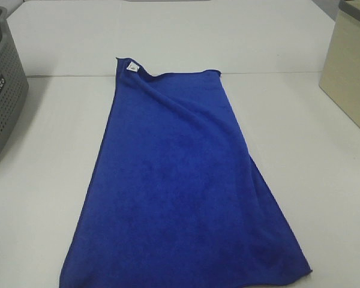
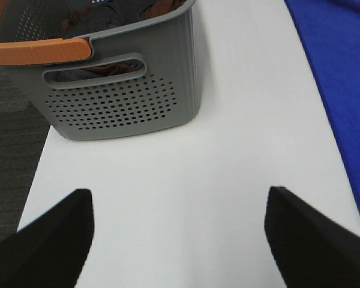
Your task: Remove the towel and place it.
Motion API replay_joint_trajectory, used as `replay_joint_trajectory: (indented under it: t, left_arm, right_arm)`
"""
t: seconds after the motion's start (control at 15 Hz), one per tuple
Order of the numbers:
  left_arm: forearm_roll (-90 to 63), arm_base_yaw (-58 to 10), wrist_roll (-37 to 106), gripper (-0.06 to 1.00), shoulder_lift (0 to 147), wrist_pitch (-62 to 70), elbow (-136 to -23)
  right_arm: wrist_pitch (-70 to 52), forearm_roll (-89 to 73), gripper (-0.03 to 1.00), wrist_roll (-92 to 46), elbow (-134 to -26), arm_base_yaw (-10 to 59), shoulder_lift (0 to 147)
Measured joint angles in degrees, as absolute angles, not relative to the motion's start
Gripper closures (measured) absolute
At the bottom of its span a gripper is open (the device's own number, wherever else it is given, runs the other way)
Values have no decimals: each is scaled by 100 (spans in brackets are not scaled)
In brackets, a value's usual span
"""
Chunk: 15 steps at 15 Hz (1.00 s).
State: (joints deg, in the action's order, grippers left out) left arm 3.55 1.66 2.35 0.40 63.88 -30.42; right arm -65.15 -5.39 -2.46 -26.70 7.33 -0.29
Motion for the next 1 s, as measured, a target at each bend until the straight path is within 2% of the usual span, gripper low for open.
replay_joint_trajectory:
  t: [1.0]
  left_arm:
    - [252, 166, 189, 20, -34, 6194, -2979]
  right_arm:
    - [-6366, -527, 19, -246, -2607, 733, -29]
